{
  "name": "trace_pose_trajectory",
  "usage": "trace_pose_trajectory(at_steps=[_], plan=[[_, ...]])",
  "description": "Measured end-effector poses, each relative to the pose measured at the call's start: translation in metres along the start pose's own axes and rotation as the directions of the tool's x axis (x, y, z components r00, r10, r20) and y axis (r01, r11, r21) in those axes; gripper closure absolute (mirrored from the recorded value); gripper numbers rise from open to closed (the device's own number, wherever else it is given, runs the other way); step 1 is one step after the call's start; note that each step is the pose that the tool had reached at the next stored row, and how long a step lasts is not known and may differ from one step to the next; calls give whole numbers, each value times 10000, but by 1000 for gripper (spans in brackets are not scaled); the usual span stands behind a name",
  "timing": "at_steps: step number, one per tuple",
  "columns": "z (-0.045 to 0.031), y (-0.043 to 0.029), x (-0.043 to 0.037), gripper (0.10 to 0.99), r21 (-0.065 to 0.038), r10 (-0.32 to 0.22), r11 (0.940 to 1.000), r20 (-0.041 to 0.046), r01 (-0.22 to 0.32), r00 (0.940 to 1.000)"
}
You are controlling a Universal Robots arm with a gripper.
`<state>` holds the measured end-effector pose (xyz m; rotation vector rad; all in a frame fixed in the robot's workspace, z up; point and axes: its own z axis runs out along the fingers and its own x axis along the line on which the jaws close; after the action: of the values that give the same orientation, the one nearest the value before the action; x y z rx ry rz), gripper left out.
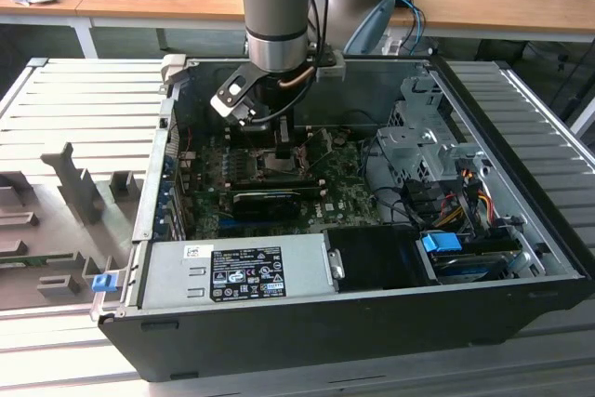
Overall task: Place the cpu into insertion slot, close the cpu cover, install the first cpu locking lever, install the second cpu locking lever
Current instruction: 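Place the cpu into insertion slot, then close the cpu cover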
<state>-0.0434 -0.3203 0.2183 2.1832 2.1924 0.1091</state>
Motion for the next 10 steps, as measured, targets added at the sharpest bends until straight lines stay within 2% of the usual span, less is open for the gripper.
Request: trace_pose_trajectory(at_steps=[5,7,10], plan=[[-5,0,0,980,-1,1,10000,4,-1,10000],[-9,19,-1,980,39,11,10000,8,-11,10000],[-51,23,0,980,39,16,10000,6,-16,10000]])
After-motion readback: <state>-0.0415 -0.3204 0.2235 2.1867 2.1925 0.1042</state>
